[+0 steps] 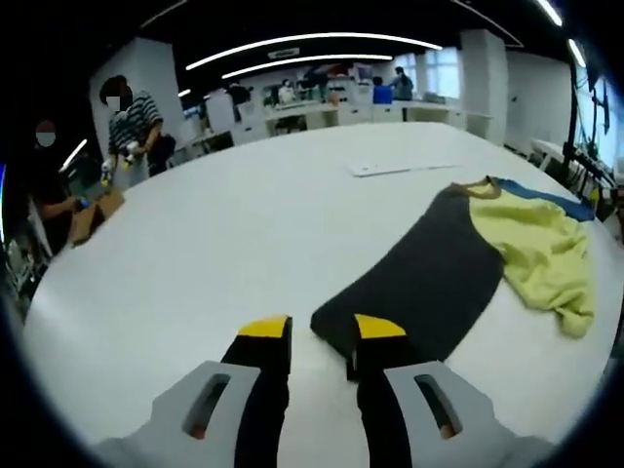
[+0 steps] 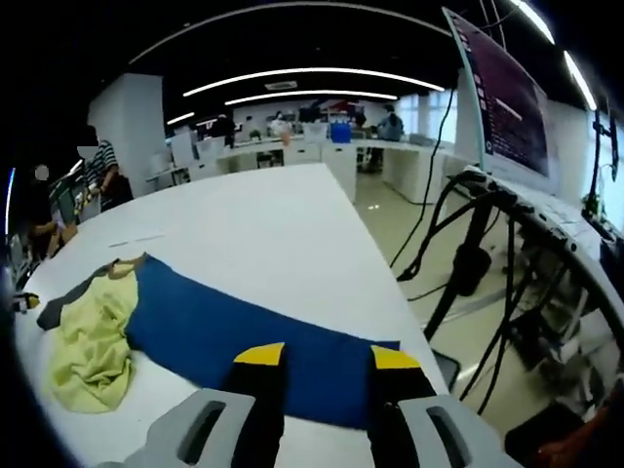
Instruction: Fold the garment on the visible template until the final outline fits inside the template.
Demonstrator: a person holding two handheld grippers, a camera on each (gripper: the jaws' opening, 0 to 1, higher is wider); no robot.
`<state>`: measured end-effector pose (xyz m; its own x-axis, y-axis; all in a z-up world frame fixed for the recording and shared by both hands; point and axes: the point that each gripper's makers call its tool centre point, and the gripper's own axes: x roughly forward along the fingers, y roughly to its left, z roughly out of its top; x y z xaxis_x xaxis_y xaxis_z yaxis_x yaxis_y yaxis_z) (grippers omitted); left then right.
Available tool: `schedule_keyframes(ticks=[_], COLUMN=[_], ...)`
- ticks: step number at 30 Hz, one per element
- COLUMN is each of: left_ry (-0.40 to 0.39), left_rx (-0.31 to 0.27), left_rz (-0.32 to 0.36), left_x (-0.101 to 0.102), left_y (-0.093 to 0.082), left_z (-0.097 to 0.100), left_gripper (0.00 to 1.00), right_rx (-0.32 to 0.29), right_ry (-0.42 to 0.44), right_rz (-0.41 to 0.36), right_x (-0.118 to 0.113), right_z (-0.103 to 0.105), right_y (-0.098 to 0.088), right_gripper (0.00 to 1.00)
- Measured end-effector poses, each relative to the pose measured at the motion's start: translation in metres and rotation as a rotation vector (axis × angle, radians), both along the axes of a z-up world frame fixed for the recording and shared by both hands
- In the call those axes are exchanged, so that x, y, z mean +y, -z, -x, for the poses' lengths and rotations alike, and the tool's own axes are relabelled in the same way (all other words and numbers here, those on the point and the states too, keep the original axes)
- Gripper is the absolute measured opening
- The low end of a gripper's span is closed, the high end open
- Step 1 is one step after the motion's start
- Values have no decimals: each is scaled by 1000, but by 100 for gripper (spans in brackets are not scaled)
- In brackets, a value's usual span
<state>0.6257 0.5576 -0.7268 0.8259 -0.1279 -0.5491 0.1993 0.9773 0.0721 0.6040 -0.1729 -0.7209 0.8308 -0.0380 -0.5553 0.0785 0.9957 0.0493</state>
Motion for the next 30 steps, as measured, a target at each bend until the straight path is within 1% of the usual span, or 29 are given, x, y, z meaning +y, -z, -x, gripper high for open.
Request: schedule_keyframes(ticks=[2,3,5,8,9,10,12,14,15,18,20,22,27,30], left_ry=[26,53,83,114,122,130,151,173,182,203,213,228,275,300], left_rx=[13,1,-7,-7,-8,-12,-13,-16,-16,-27,-34,-43,-39,-38], left_rz=[55,67,82,102,108,114,126,130,147,156,155,162,166,188], left_x=[-11,-18,-27,-38,-41,-44,-51,-59,-63,-72,-77,-87,-107,-119], left_y=[0,-2,-4,-5,-6,-7,-8,-10,-11,-14,-16,-17,-16,-16], left_z=[6,8,13,19,21,22,26,29,31,35,37,40,48,52], left_gripper=[33,38,44,53,54,56,59,60,61,61,60,60,59,58], right_rx=[-7,-17,-29,-36,-40,-41,-41,-37,-34,-31,-22,-14,5,16], right_ry=[-30,-61,-122,-180,-209,-215,-270,-310,-333,-371,-399,-412,-465,-502], right_rz=[-15,-25,-33,-40,-49,-52,-60,-55,-54,-65,-53,-58,-71,-87], right_x=[8,16,31,46,54,56,69,80,86,100,108,113,132,143], right_z=[0,1,2,4,4,5,7,10,12,15,16,18,22,24], right_y=[-3,-6,-11,-17,-19,-20,-22,-24,-24,-24,-22,-20,-14,-11], right_gripper=[35,36,40,46,48,50,51,51,52,51,50,50,49,49])
